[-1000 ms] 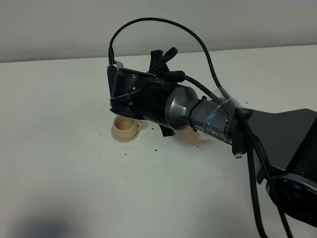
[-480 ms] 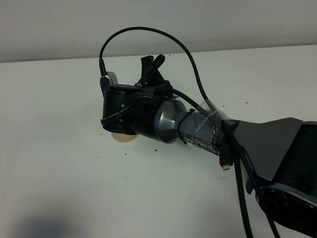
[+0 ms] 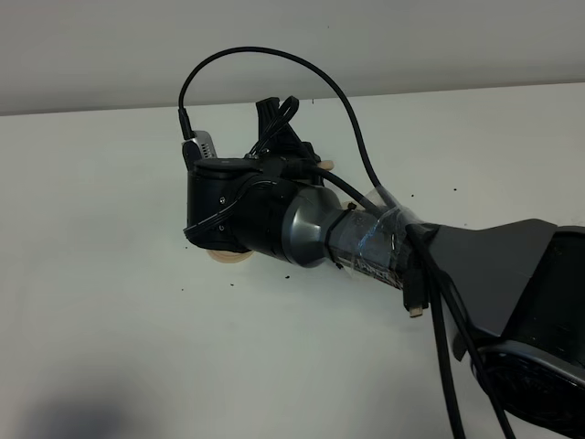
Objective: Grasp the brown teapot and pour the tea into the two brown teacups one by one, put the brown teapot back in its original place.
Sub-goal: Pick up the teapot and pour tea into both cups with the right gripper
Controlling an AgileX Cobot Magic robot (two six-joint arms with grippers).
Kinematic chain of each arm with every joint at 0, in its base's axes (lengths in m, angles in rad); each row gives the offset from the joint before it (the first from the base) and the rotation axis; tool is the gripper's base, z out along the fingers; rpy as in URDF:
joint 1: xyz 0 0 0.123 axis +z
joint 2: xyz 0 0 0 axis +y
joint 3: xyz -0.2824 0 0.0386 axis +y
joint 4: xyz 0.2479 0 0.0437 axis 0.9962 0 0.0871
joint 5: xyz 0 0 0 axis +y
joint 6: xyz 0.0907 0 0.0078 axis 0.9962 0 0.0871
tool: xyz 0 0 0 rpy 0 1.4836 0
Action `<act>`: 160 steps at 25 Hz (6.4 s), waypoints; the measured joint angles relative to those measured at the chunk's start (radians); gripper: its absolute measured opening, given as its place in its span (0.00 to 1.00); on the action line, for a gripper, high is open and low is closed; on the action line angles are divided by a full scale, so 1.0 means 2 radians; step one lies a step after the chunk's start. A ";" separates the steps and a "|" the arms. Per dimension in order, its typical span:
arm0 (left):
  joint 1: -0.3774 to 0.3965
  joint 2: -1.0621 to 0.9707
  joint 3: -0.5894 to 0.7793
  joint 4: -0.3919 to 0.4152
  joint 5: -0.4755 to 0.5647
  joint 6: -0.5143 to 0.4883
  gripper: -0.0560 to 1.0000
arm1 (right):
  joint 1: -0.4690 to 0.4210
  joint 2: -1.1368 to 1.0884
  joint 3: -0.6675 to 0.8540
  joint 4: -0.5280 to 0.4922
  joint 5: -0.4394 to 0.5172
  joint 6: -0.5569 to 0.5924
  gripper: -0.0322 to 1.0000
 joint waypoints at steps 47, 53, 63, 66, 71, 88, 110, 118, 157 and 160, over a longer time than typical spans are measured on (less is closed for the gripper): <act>0.000 0.000 0.000 0.000 0.000 0.000 0.29 | 0.014 0.009 0.034 -0.093 -0.023 -0.010 0.14; 0.000 0.000 0.000 0.000 0.000 -0.001 0.29 | 0.014 0.009 0.034 -0.095 -0.023 -0.010 0.14; 0.000 0.000 0.000 0.000 0.000 0.000 0.29 | 0.014 0.009 0.034 -0.098 -0.023 -0.012 0.14; 0.000 0.000 0.000 0.000 0.000 0.000 0.29 | 0.014 0.009 0.034 -0.106 -0.022 -0.012 0.14; 0.000 0.000 0.000 0.000 0.000 0.000 0.29 | 0.014 0.009 0.034 -0.114 -0.020 -0.012 0.14; 0.000 0.000 0.000 0.000 0.000 0.000 0.29 | 0.014 0.009 0.034 -0.119 -0.016 -0.013 0.14; 0.000 0.000 0.000 0.000 0.000 0.000 0.29 | 0.020 0.009 0.034 -0.137 -0.015 -0.013 0.14; 0.000 0.000 0.000 0.000 0.000 0.000 0.29 | 0.024 0.009 0.034 -0.142 -0.014 -0.014 0.14; 0.000 0.000 0.000 0.000 0.000 0.000 0.29 | 0.044 0.009 0.034 -0.152 -0.001 -0.011 0.14; 0.000 0.000 0.000 0.000 0.000 0.000 0.29 | 0.044 0.009 0.034 -0.152 0.000 -0.011 0.14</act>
